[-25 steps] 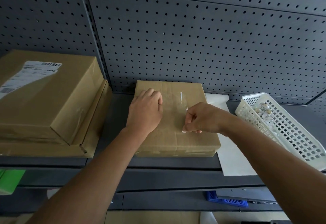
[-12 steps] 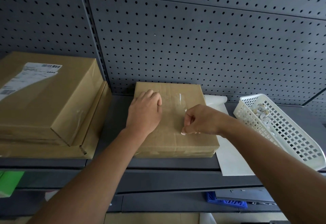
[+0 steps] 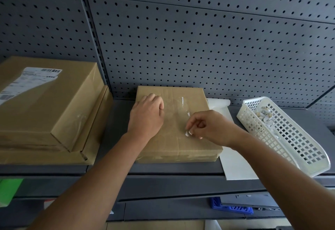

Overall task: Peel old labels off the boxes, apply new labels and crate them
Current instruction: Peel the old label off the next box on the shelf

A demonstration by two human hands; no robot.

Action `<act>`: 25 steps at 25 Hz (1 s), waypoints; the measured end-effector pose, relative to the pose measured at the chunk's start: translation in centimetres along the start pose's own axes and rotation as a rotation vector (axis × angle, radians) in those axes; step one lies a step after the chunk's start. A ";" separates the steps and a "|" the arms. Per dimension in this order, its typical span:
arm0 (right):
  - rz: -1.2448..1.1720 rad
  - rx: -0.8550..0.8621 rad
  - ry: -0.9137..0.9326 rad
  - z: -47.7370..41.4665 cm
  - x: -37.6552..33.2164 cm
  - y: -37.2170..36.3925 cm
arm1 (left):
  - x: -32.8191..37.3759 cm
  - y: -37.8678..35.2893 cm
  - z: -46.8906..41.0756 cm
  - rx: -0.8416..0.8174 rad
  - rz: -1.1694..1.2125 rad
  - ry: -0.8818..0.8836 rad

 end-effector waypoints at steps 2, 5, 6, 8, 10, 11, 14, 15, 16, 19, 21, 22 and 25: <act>0.149 0.019 0.056 0.1 -0.3 -0.3 | 0.1 0.0 0.0 0.001 0.003 -0.003; 0.293 0.007 0.122 0.0 -0.3 -0.5 | 0.1 0.0 0.1 0.001 0.003 0.000; 0.330 -0.011 0.144 -0.1 -0.4 -0.7 | 0.1 0.0 0.1 0.003 0.001 0.001; 0.375 -0.041 0.152 -0.4 -0.6 -1.0 | 0.1 0.0 0.1 0.002 0.003 0.004; 0.439 -0.061 0.117 -0.8 -0.8 -1.2 | 0.1 -0.1 0.1 0.004 0.002 0.000; 0.485 -0.076 0.086 -1.1 -0.9 -1.4 | 0.1 -0.1 0.1 0.007 0.000 -0.004; 0.630 -0.140 -0.030 -2.0 -1.9 -2.2 | 0.0 -0.2 0.1 0.003 -0.004 -0.016; 0.672 -0.167 -0.054 -2.2 -2.3 -2.4 | 0.0 -0.2 0.1 0.000 -0.003 -0.017; 0.693 -0.187 -0.072 -2.3 -2.6 -2.7 | 0.0 -0.2 0.1 0.000 -0.001 -0.015; 0.671 -0.237 -0.124 -2.5 -2.5 -2.9 | 0.1 -0.2 0.1 -0.004 0.012 -0.006; 0.598 -0.246 -0.156 -2.3 -2.2 -2.5 | 0.1 -0.1 0.1 -0.013 0.012 -0.001; 0.567 -0.240 -0.163 -2.1 -2.1 -2.0 | 0.1 -0.1 0.1 -0.016 0.011 0.002; 0.450 -0.031 -0.148 -1.7 -1.9 1.0 | -0.1 -0.2 0.0 -0.029 0.001 0.005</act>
Point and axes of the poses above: each hand's wrist, its own z-axis away from the middle knuckle, its own y-axis out of the back of the hand, x = y × z, the point moved 5 cm from there along -z, towards the middle knuckle, and after that the axes turned 13 degrees about y, right-handed, at the moved point
